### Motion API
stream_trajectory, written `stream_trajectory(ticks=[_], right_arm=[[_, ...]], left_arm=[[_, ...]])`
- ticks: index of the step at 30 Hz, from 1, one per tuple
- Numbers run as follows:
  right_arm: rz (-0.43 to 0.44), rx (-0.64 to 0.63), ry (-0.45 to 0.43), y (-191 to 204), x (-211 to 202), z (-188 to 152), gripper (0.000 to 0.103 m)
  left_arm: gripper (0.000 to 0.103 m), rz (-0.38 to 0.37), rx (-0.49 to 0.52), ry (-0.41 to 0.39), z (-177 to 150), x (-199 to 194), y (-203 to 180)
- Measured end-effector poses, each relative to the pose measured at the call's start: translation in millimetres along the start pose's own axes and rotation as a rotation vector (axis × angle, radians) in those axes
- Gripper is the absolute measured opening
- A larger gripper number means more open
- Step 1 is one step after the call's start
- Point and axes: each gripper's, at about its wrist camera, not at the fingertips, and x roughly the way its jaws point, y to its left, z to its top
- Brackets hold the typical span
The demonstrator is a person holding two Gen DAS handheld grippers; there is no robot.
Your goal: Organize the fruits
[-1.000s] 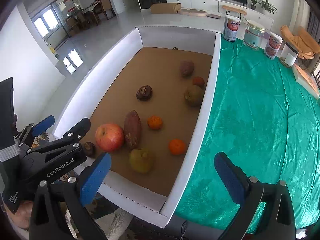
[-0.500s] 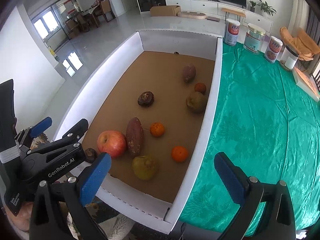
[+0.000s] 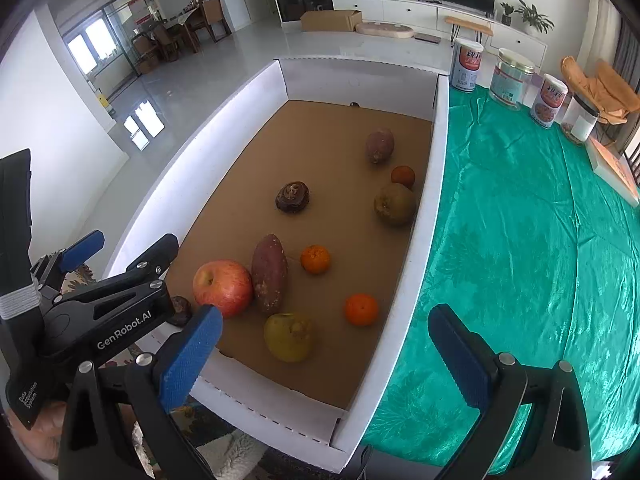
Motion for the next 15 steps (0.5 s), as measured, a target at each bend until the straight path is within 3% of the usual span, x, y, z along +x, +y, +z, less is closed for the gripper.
stream_trajectory(ticks=[15], right_arm=[[-0.009, -0.021, 0.001, 8.4, 2.6, 0.4, 0.102]], left_arm=[[0.097, -0.008, -0.011, 0.006, -0.9, 2.7, 7.9]])
